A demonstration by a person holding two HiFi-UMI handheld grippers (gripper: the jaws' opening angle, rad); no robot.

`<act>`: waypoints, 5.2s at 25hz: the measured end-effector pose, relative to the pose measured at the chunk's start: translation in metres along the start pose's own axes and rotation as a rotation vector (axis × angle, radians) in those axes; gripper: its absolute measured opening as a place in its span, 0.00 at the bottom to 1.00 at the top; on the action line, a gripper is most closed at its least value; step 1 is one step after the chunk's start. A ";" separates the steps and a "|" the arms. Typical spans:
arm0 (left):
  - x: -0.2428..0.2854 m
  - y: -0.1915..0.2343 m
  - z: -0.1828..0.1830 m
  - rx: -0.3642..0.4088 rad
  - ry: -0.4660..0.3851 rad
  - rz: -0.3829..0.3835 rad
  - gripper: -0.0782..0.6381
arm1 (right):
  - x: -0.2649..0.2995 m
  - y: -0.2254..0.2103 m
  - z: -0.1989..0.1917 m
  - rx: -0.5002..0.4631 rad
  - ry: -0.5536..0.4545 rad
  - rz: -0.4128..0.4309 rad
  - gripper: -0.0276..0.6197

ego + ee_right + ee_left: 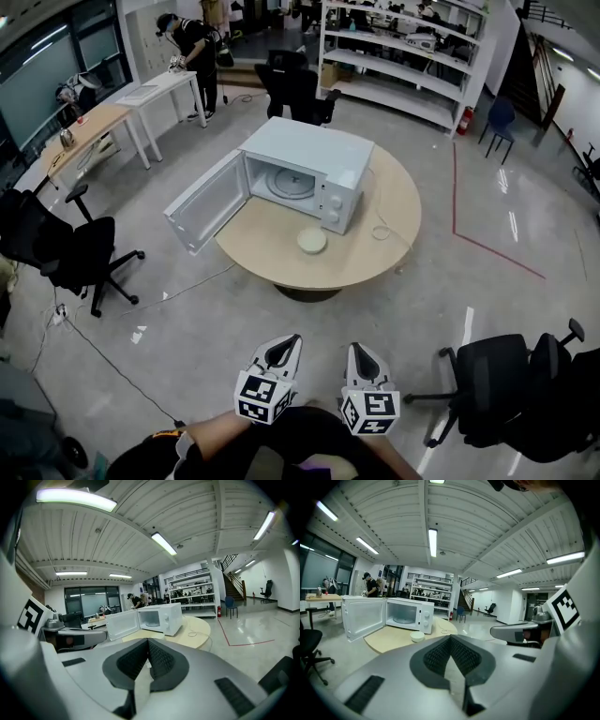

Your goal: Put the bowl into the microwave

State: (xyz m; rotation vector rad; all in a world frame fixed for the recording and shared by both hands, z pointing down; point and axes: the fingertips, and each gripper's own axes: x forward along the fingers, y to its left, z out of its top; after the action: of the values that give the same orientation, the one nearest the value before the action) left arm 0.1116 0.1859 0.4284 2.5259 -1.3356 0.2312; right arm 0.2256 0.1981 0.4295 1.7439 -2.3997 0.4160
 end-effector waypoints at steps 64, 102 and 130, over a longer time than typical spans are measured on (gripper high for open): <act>0.172 0.192 0.069 -0.016 -0.031 -0.050 0.17 | 0.239 -0.034 0.061 0.050 0.067 -0.124 0.07; 0.242 0.245 0.087 -0.050 -0.018 0.193 0.17 | 0.363 -0.066 0.062 0.037 0.165 0.150 0.07; 0.298 0.250 0.024 -0.067 0.146 0.204 0.17 | 0.417 -0.106 -0.013 0.220 0.355 0.223 0.07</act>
State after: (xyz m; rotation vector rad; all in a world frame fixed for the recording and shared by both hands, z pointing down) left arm 0.0728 -0.1892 0.5268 2.2705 -1.5151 0.3977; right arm 0.1938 -0.2065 0.5720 1.3339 -2.3575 0.9626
